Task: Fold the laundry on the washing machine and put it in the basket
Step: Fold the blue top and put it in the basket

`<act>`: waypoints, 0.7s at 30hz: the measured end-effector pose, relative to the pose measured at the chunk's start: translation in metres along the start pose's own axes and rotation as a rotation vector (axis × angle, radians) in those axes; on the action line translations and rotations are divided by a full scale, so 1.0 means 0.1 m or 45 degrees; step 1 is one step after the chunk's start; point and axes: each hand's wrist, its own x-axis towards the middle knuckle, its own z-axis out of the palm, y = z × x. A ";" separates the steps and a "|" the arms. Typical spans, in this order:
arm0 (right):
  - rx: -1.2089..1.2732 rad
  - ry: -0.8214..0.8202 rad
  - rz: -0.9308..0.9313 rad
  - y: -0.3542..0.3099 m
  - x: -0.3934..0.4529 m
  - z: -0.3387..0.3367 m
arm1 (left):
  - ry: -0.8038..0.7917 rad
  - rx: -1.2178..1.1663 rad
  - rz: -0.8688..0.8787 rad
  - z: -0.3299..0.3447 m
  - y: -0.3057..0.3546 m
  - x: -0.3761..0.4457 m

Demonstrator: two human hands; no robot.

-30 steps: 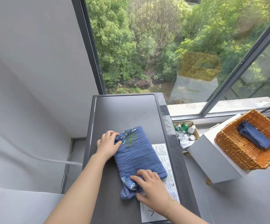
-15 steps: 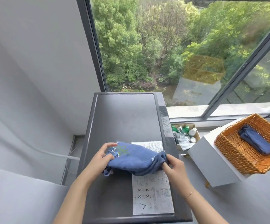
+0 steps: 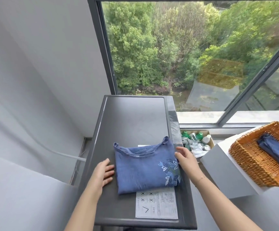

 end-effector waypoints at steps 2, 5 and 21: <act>-0.029 0.095 -0.063 0.06 -0.14 -0.05 | 0.105 0.076 0.098 0.04 -0.21 -0.06; -0.127 0.148 -0.093 0.20 -0.32 -0.07 | 0.083 0.133 0.160 0.15 -0.47 -0.15; 0.256 -0.173 -0.094 0.53 -0.44 -0.11 | 0.057 0.322 0.502 0.10 -0.64 -0.34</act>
